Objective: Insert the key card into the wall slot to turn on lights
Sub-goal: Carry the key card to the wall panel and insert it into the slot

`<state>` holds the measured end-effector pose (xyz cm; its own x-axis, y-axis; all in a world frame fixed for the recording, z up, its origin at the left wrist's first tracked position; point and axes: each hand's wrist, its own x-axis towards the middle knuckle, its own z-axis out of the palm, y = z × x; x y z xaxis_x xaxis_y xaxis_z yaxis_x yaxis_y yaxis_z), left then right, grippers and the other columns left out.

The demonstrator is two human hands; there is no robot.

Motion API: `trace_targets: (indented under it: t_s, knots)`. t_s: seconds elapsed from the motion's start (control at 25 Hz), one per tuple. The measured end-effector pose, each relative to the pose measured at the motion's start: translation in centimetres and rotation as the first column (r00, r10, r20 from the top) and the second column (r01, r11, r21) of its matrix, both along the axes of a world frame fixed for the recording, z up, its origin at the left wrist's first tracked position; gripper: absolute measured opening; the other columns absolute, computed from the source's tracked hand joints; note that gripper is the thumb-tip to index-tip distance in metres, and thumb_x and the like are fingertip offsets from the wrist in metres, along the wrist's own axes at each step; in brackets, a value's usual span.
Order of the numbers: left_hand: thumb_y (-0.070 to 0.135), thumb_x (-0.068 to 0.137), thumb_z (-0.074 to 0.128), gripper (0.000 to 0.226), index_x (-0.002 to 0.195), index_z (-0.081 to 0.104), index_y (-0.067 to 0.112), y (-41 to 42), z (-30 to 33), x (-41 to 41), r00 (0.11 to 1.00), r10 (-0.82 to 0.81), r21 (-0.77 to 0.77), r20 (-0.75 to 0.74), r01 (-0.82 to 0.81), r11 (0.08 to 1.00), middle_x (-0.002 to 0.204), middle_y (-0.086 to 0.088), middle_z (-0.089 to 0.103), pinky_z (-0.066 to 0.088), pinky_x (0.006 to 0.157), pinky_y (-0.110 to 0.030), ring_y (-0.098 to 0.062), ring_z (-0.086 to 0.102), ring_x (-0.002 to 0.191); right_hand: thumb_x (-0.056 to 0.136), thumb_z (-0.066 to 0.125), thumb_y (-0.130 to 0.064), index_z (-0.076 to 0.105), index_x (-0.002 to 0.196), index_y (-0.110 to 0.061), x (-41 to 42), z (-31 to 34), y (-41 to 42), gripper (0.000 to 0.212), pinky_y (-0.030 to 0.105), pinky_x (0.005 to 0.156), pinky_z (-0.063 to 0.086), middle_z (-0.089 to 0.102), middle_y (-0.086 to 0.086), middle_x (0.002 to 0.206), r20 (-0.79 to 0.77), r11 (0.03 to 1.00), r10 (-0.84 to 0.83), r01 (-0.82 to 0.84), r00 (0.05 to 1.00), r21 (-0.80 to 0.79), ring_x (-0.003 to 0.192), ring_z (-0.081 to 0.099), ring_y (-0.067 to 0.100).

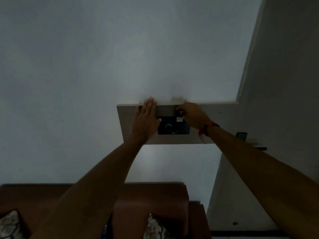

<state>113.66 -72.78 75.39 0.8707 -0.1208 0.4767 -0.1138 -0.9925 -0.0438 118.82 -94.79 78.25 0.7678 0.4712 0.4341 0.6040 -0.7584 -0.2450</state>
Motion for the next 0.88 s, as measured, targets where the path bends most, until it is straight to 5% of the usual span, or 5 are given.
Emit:
trace_targets:
  t_s: [0.2, 0.32, 0.52, 0.68, 0.88]
  knots:
    - [0.049, 0.106, 0.042, 0.082, 0.166, 0.002, 0.008, 0.1, -0.5, 0.3, 1.000, -0.002, -0.012, 0.008, 0.002, 1.000, 0.175, -0.012, -0.002, 0.007, 0.133, -0.053, -0.027, -0.002, 0.163, 0.080, 0.063, 0.004, 0.053, 0.128, -0.012, -0.9, -1.1, -0.8, 0.051, 0.026, 0.092, 0.049, 0.042, 0.011, 0.120, 0.104, 0.978, 0.016, -0.037, 0.994, 0.205, 0.098, 0.055, 0.023]
    - [0.049, 0.106, 0.042, 0.083, 0.166, 0.002, 0.009, 0.0, -0.8, 0.4, 1.000, -0.005, -0.027, 0.015, 0.005, 1.000, 0.175, -0.012, -0.002, 0.007, 0.133, -0.053, -0.027, -0.002, 0.163, 0.081, 0.058, 0.003, 0.062, 0.116, -0.005, -0.7, -0.6, -0.7, 0.036, 0.035, 0.088, 0.051, 0.053, 0.016, 0.112, 0.186, 0.953, -0.063, 0.004, 0.981, 0.303, 0.099, 0.056, 0.029]
    - [0.049, 0.106, 0.042, 0.084, 0.166, 0.001, 0.008, -0.1, -1.0, 0.5, 1.000, -0.003, -0.046, 0.020, 0.004, 0.999, 0.175, -0.013, -0.003, 0.007, 0.133, -0.053, -0.028, -0.003, 0.163, 0.096, 0.049, -0.012, 0.070, 0.106, -0.006, -0.4, -1.3, 0.3, 0.024, 0.028, 0.078, 0.037, 0.061, 0.017, 0.098, 0.126, 0.986, -0.124, 0.107, 0.984, 0.131, 0.094, 0.052, 0.030]
    - [0.049, 0.106, 0.041, 0.082, 0.166, 0.002, 0.008, -0.1, -1.2, 0.7, 1.000, -0.004, -0.049, 0.030, 0.005, 0.999, 0.175, -0.013, -0.003, 0.007, 0.133, -0.054, -0.028, -0.003, 0.163, 0.097, 0.051, -0.028, 0.070, 0.078, -0.005, -0.2, -0.4, 1.0, 0.036, 0.028, 0.074, 0.033, 0.057, 0.011, 0.080, 0.083, 0.965, -0.179, 0.158, 0.980, 0.208, 0.082, 0.046, 0.020]
    - [0.047, 0.107, 0.040, 0.080, 0.166, 0.002, 0.008, 0.1, -1.8, 1.1, 0.998, -0.025, -0.073, 0.063, 0.030, 0.997, 0.176, -0.012, -0.002, 0.008, 0.132, -0.056, -0.028, -0.002, 0.163, 0.094, 0.056, -0.017, 0.057, 0.066, -0.005, -0.6, -0.1, 1.5, 0.030, 0.031, 0.071, 0.034, 0.051, 0.011, 0.080, 0.075, 0.982, -0.134, 0.122, 0.988, 0.146, 0.084, 0.051, 0.028]
